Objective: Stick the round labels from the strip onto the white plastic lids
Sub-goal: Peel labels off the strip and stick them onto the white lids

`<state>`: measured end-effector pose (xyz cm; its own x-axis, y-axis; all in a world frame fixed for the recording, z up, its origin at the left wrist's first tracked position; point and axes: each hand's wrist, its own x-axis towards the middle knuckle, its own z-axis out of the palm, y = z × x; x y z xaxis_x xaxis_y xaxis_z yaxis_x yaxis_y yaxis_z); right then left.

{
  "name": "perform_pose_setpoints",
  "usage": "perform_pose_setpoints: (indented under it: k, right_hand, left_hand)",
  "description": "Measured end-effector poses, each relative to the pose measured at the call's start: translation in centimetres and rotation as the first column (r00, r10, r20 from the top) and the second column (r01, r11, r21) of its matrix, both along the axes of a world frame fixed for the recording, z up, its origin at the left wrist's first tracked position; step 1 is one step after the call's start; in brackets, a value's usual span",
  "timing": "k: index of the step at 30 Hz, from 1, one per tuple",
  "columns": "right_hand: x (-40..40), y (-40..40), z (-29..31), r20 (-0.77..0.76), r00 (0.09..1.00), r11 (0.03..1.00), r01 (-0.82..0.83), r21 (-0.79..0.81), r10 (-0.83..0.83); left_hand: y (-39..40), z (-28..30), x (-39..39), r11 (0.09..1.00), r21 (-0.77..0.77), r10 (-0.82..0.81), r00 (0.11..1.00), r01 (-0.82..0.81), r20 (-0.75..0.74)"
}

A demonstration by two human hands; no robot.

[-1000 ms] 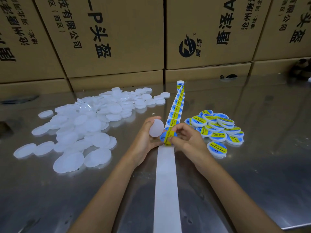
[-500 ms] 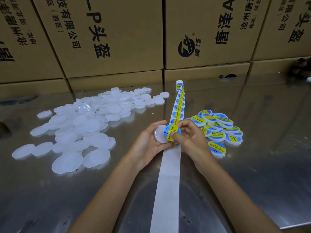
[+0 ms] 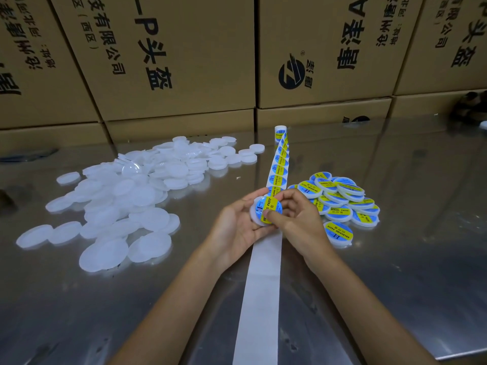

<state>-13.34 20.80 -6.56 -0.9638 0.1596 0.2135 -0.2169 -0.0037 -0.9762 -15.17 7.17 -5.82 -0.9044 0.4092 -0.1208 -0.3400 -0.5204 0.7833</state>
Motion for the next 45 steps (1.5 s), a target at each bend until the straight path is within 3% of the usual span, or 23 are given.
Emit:
perform_pose_setpoints:
  k: [13, 21, 24, 27, 31, 37, 40, 45]
  right_hand:
    - [-0.2, -0.2, -0.8, -0.16, 0.98, 0.944, 0.164, 0.285, -0.122]
    - [-0.2, 0.0, -1.5, -0.216, 0.961, 0.882, 0.249, 0.4, -0.173]
    - [-0.3, 0.3, -1.8, -0.206, 0.966, 0.825, 0.243, 0.51, -0.157]
    - [-0.3, 0.5, -1.9, -0.189, 0.978, 0.774, 0.189, 0.604, -0.092]
    - [-0.6, 0.4, -2.0, -0.241, 0.965, 0.794, 0.229, 0.563, -0.107]
    - [-0.9, 0.5, -2.1, -0.239, 0.963, 0.828, 0.235, 0.51, -0.127]
    - [-0.9, 0.5, -2.1, -0.194, 0.977, 0.856, 0.171, 0.488, -0.084]
    - [-0.7, 0.1, -2.3, -0.18, 0.984, 0.734, 0.137, 0.665, -0.021]
  left_hand:
    - [0.2, 0.0, 0.2, 0.999, -0.046, 0.015, 1.0, -0.016, -0.025]
    - [0.0, 0.5, 0.3, 0.997, 0.072, 0.021, 1.0, -0.021, 0.006]
    - [0.4, 0.5, 0.5, 0.996, 0.084, 0.002, 1.0, -0.001, -0.018]
    - [0.2, 0.4, 0.6, 0.998, 0.055, -0.018, 0.998, 0.021, -0.059]
    - [-0.1, 0.3, 0.5, 0.998, -0.046, -0.045, 0.992, 0.04, -0.115]
    - [-1.0, 0.1, 0.4, 0.896, -0.389, 0.07, 0.932, -0.215, -0.355]
    - [-1.2, 0.1, 0.2, 0.864, -0.38, 0.187, 0.91, -0.331, -0.369]
    - [-1.3, 0.0, 0.0, 0.83, -0.35, 0.318, 0.884, -0.434, -0.342]
